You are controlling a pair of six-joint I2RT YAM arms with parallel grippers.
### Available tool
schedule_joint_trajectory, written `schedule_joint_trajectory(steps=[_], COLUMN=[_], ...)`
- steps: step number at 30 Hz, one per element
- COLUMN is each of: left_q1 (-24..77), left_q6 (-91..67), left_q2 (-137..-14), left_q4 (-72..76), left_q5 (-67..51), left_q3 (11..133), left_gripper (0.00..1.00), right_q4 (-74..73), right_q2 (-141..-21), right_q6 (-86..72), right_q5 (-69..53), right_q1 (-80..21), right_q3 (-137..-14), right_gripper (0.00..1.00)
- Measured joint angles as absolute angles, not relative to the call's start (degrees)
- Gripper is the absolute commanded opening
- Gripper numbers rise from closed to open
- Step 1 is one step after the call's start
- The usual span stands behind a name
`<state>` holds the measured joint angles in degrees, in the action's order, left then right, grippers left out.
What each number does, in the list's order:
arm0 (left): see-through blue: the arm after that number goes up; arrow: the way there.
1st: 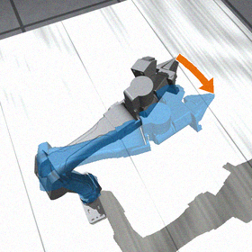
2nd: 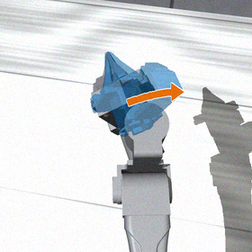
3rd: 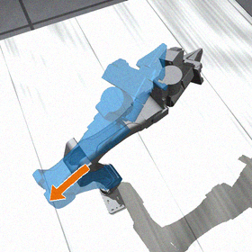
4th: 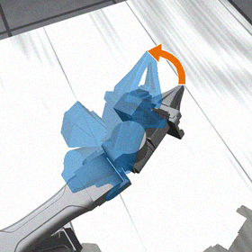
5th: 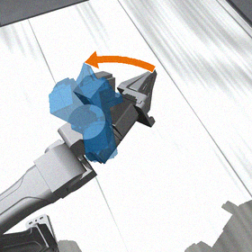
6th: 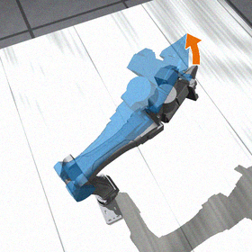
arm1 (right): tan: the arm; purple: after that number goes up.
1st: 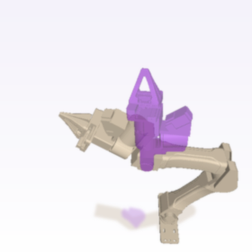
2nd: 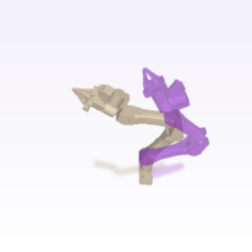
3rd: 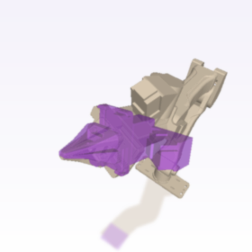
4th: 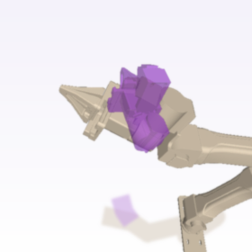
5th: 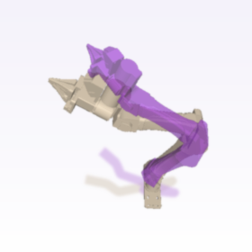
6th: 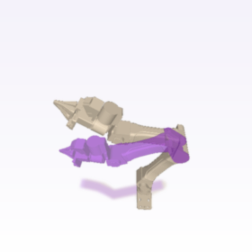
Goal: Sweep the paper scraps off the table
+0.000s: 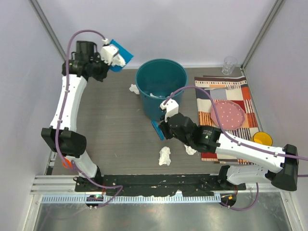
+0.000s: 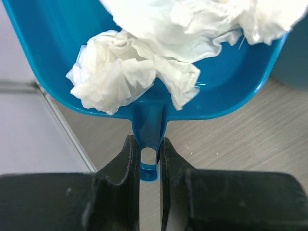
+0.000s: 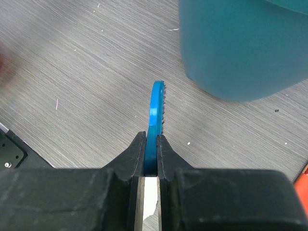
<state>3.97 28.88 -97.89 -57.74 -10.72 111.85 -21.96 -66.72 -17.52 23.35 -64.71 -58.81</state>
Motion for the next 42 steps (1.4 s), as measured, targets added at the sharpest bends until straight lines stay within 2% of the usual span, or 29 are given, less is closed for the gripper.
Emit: schedule_joint_trajectory(steps=[5, 9, 13, 20, 26, 34, 39, 42], left_q1=[19.25, 29.47, 35.4, 42.15, 44.25, 44.4, 43.83, 40.84], left_q6=[30.72, 36.86, 45.47, 71.9, 87.5, 93.49, 89.27, 75.48], left_q2=[-97.86, -97.51, -97.38, -95.18, -95.0, -91.48, -90.24, -90.26], left_q4=[-55.92, -50.61, -43.59, -14.37, 3.2, 13.52, 10.57, -6.09], left_q5=[2.33, 15.35, 27.31, 43.83, 49.56, 51.48, 51.07, 45.36], left_q3=[113.75, 109.01, 104.07, 84.47, 79.83, 78.78, 78.56, 85.25], left_gripper=[0.0, 0.0, 0.0, 0.0, 0.0, 0.0, 0.0, 0.0], right_q4=[-22.06, -22.09, -21.93, -21.87, -21.85, -21.26, -21.28, -20.69], right_q2=[-66.24, -66.11, -65.8, -65.49, -65.49, -66.52, -67.81, -68.55], right_q6=[-17.54, -17.76, -17.93, -17.96, -17.87, -17.28, -16.75, -16.45], right_q5=[23.38, 23.18, 22.81, 22.35, 21.93, 20.73, 19.53, 18.59], right_q1=[-64.71, -64.71, -64.71, -64.71, -64.71, -64.71, -64.71, -64.71], right_q3=[-58.46, -58.19, -58.15, -58.15, -58.15, -58.17, -58.28, -58.52], right_gripper=[0.01, 0.01, 0.01, 0.01, 0.01, 0.01, 0.01, 0.01])
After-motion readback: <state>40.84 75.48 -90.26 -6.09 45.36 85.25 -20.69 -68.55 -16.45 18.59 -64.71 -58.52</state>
